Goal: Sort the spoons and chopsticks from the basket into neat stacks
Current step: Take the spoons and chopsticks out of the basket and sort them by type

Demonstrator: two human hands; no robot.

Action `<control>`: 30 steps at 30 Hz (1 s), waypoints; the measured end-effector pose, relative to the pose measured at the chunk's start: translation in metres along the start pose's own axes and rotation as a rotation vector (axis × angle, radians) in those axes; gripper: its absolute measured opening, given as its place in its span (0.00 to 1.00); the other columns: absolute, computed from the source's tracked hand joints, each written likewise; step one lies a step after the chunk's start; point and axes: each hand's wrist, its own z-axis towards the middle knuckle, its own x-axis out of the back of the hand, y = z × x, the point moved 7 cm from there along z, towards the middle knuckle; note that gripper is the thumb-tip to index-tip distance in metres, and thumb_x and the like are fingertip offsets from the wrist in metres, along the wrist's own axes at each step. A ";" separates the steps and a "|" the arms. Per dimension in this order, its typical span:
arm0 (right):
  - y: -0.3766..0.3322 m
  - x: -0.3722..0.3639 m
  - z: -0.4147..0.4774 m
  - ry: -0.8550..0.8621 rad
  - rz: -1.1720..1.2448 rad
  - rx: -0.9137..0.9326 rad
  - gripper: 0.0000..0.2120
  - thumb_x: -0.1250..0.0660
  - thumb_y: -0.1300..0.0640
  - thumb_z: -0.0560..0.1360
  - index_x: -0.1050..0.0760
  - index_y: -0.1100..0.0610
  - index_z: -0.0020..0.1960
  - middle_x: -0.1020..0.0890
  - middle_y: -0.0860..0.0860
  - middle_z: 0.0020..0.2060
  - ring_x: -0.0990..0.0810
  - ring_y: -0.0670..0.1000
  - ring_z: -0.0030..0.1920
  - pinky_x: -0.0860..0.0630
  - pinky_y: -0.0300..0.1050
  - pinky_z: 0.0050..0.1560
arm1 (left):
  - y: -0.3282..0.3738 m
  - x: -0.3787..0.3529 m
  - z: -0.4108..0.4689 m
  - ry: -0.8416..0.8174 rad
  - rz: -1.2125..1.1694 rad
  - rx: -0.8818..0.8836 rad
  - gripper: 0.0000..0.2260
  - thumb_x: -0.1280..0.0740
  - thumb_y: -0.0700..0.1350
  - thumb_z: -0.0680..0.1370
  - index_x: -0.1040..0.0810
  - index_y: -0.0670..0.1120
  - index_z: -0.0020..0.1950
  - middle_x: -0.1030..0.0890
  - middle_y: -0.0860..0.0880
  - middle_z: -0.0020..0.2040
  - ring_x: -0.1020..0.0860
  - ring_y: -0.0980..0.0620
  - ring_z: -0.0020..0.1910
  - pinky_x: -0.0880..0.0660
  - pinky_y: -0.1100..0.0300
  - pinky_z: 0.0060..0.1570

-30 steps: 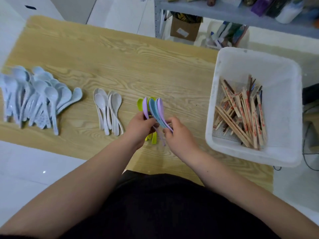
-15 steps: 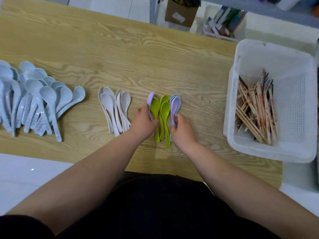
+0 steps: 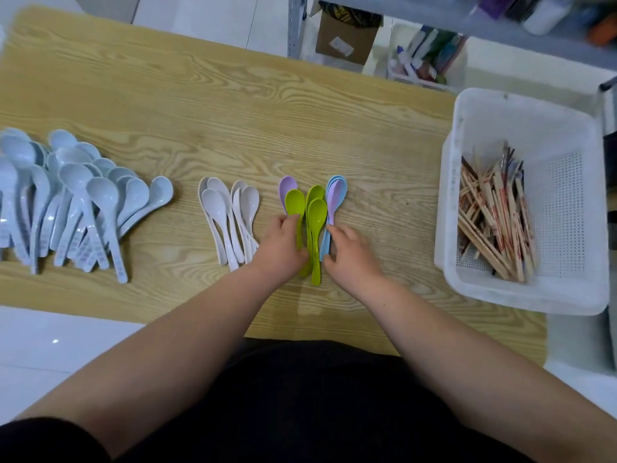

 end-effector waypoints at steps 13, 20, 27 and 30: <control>-0.011 -0.007 0.000 -0.019 -0.231 0.104 0.39 0.36 0.43 0.77 0.53 0.44 0.82 0.57 0.59 0.80 0.54 0.63 0.80 0.44 0.59 0.77 | -0.043 0.038 -0.010 0.238 0.540 -0.167 0.29 0.35 0.57 0.72 0.29 0.52 0.73 0.33 0.45 0.75 0.36 0.36 0.73 0.39 0.38 0.69; -0.046 -0.032 0.003 -0.032 -0.449 0.264 0.33 0.43 0.41 0.81 0.53 0.42 0.82 0.64 0.54 0.81 0.65 0.66 0.79 0.55 0.65 0.77 | -0.085 0.027 -0.013 0.062 0.643 -0.161 0.31 0.45 0.63 0.77 0.32 0.51 0.77 0.39 0.45 0.80 0.46 0.35 0.79 0.43 0.28 0.70; -0.042 -0.039 0.009 -0.067 -0.489 0.221 0.32 0.48 0.41 0.82 0.55 0.46 0.82 0.62 0.54 0.81 0.62 0.62 0.80 0.55 0.65 0.78 | -0.107 0.050 -0.012 0.053 0.662 -0.175 0.33 0.47 0.63 0.77 0.37 0.50 0.79 0.41 0.46 0.81 0.49 0.37 0.80 0.45 0.33 0.74; -0.045 -0.037 0.006 -0.107 -0.469 0.215 0.34 0.46 0.42 0.82 0.57 0.45 0.82 0.60 0.53 0.81 0.62 0.60 0.81 0.53 0.64 0.78 | -0.108 0.053 -0.015 0.030 0.653 -0.135 0.35 0.50 0.65 0.77 0.39 0.51 0.80 0.44 0.47 0.82 0.53 0.38 0.80 0.49 0.35 0.75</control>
